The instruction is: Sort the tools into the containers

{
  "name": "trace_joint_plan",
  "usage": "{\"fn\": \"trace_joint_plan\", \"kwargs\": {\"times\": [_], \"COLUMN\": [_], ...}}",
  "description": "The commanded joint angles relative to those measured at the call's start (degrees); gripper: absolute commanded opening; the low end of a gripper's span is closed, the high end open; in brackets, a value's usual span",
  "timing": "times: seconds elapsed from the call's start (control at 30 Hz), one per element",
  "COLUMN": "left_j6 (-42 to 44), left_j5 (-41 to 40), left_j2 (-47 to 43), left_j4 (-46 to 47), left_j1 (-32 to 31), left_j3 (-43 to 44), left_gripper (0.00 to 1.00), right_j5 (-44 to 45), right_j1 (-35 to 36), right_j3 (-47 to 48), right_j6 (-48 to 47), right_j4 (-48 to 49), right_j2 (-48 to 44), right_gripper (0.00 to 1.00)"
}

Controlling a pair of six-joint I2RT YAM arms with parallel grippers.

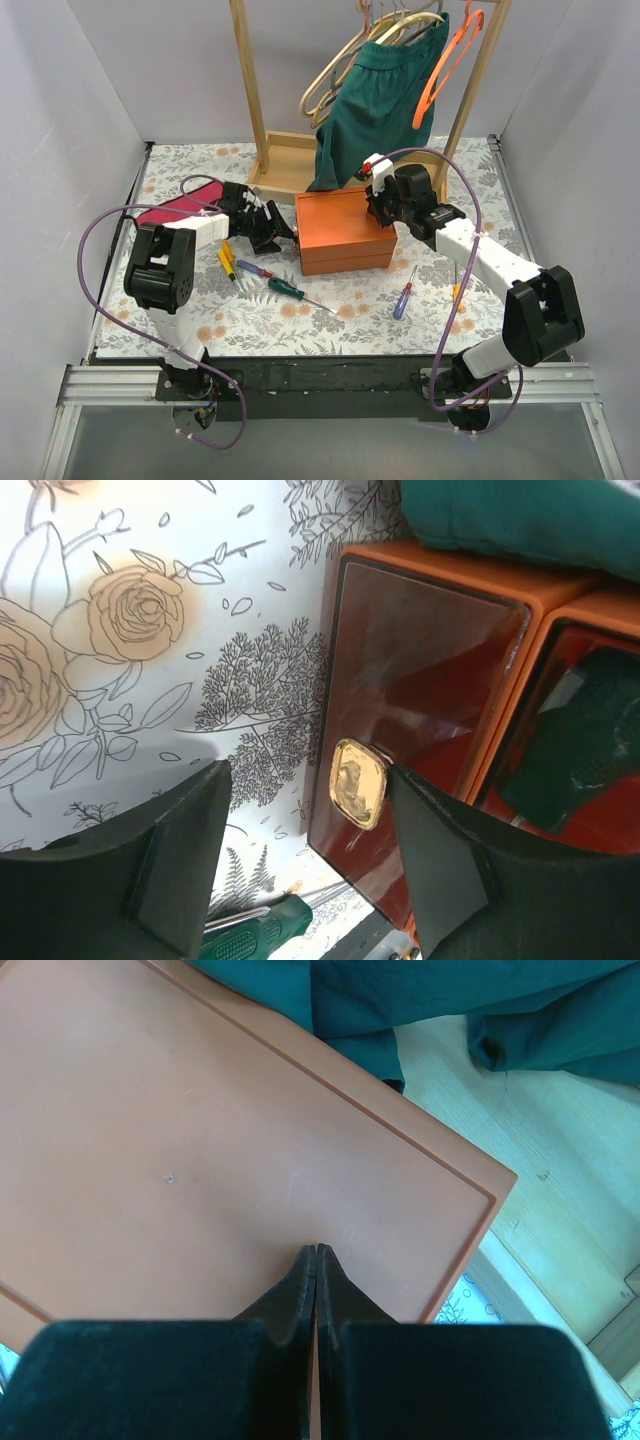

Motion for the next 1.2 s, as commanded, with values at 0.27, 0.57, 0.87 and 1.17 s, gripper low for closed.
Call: {"fn": "trace_joint_plan", "kwargs": {"times": [0.27,0.57,0.87,1.17], "left_j6": [5.25,13.69,15.54,17.12], "left_j5": [-11.56,-21.06,-27.04,-36.18], "left_j2": [-1.58,-5.1,-9.14,-12.75], "left_j4": [-9.63,-15.26,-15.62,-20.88], "left_j1": [-0.19,2.45,4.29,11.94], "left_j3": [4.75,7.12,2.82,8.52], "left_gripper": [0.62,0.63,0.66,0.71], "right_j5": [5.47,5.47,5.47,5.47], "right_j1": [-1.55,-2.43,-2.96,-3.75], "right_j3": [-4.12,-4.39,-5.62,-6.5], "right_j6": [-0.89,-1.06,-1.32,-1.94], "right_j4": [-9.14,-9.31,-9.31,-8.17], "right_j2": [0.98,0.9,-0.51,-2.53], "right_gripper": [0.01,0.01,0.01,0.01]}}
